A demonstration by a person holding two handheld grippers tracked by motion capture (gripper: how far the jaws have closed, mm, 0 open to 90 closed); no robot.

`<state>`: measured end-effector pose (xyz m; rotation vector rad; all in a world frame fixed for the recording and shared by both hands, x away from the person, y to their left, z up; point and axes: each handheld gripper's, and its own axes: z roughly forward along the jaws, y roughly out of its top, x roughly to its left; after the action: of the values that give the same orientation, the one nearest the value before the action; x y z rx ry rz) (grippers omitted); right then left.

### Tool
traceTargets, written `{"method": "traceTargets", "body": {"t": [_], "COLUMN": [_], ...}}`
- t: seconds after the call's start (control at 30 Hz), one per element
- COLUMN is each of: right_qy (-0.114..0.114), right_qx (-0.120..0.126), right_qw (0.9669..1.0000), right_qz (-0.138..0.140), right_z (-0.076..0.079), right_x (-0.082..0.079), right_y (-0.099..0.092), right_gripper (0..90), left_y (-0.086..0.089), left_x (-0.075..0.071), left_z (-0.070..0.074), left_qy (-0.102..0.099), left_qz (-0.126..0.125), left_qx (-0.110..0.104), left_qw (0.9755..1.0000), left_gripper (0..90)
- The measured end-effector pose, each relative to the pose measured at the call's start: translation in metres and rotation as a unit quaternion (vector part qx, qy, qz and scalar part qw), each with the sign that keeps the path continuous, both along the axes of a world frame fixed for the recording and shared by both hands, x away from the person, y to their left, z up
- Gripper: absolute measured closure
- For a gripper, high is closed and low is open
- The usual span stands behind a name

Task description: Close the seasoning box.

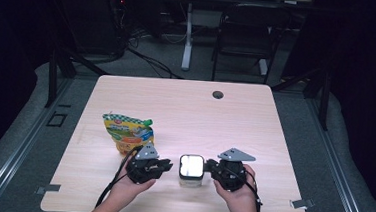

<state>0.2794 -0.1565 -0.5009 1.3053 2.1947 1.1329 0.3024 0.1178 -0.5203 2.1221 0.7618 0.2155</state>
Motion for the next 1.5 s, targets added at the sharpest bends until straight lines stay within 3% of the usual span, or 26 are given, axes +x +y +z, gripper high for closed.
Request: {"method": "traceTargets", "body": {"t": [0.47,1.2,1.5], "right_qy": [-0.006,0.000,0.000], "right_qx": [0.002,0.018,0.014], "right_qw": [1.0000,0.9998,0.9999], "right_qz": [0.001,0.000,0.002], "right_z": [-0.001,-0.002,-0.003], "right_x": [-0.001,0.000,0.000], "right_y": [0.000,-0.002,-0.001], "right_gripper": [87.7,87.5,84.4], "left_y": [-0.011,-0.017,-0.016], "left_x": [-0.009,-0.013,-0.014], "left_z": [-0.008,-0.004,0.000], "left_qy": [0.015,0.008,0.009], "left_qz": [-0.044,-0.056,-0.058], "left_qx": [0.016,0.009,0.005], "left_qw": [0.9988,0.9984,0.9982], "left_gripper": [89.0,90.0,90.0]}}
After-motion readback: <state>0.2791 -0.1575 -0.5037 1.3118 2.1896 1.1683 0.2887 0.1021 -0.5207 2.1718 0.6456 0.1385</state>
